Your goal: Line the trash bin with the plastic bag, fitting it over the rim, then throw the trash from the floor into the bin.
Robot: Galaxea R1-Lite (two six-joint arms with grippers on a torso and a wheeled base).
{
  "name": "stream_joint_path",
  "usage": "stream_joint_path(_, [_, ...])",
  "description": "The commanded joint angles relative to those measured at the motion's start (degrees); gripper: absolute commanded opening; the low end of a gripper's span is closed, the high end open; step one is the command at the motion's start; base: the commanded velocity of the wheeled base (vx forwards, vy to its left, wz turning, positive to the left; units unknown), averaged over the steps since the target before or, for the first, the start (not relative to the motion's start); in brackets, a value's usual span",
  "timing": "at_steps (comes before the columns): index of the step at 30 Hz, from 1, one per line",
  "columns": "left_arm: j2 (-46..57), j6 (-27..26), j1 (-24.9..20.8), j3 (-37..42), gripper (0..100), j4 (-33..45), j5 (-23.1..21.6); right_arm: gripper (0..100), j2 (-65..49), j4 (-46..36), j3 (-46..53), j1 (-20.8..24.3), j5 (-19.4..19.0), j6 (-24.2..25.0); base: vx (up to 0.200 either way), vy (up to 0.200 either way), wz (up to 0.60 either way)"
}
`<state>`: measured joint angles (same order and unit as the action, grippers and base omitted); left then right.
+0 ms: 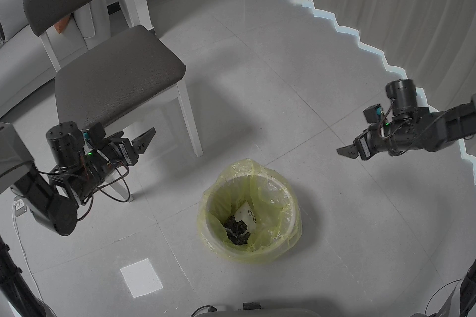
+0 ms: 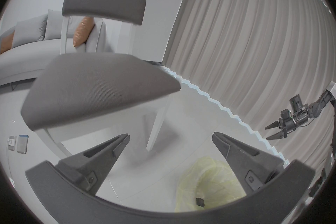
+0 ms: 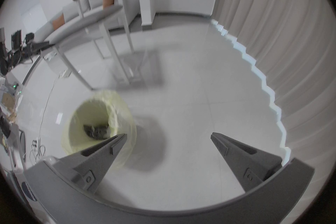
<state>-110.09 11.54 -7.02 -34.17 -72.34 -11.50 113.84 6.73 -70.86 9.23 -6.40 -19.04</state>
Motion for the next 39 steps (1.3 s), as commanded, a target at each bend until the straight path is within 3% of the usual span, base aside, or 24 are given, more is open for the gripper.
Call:
stream_joint_path(1, [36.0,1.9,5.35,14.22,100,10.2,-3.53,100,-47.21,15.42,28.76,7.73,6.14,10.6,0.0,0.0,0.0])
stream_joint_path(4, [46.81,1.9,8.16,16.77,100,17.85,-7.4,100,-58.46,14.54,34.92,7.38,9.65,11.04,0.0,0.0,0.0])
stream_joint_path(12, [73.44,1.9,8.25,20.72,100,37.53,-8.19,100,-83.16,10.94,47.84,-2.02,8.69,13.59,0.0,0.0,0.0])
stream_joint_path(13, [79.77,1.9,8.16,20.28,100,44.21,-8.19,100,-88.87,5.84,48.1,-4.31,8.16,13.86,0.0,0.0,0.0])
stream_joint_path(15, [83.46,2.08,8.16,19.93,100,48.43,-8.28,100,-92.39,2.15,48.19,-6.06,7.1,14.56,0.0,0.0,0.0])
stream_joint_path(18, [93.66,2.08,8.16,20.37,100,58.54,-8.19,100,-101.88,-7.08,48.28,-10.02,1.83,18.51,0.0,0.0,0.0])
stream_joint_path(21, [102.45,1.99,7.81,20.46,100,66.89,-8.19,100,-108.91,-14.46,48.8,-12.13,-2.83,19.31,0.0,0.0,0.0])
stream_joint_path(25, [109.83,1.38,7.64,21.07,100,74.01,-7.58,100,-109.53,-15.61,52.76,-12.04,-2.13,19.48,0.0,0.0,0.0])
stream_joint_path(31, [110.09,-0.91,7.11,24.85,100,75.15,-0.55,100,-109.53,-8.4,64.36,-12.04,-2.39,18.25,0.0,0.0,0.0])
stream_joint_path(34, [110.09,-6.36,7.11,29.34,100,75.15,2.62,100,-110.5,-1.63,70.78,-10.63,-2.56,18.16,0.0,0.0,0.0])
stream_joint_path(38, [110.09,-12.42,7.11,33.91,100,72.25,9.65,100,-113.84,-2.77,70.78,-8.96,-1.77,21.33,0.0,0.0,0.0])
stream_joint_path(39, [110.09,-12.42,7.11,33.91,100,72.25,9.65,100,-113.84,-2.77,70.78,-8.96,-1.77,21.33,0.0,0.0,0.0])
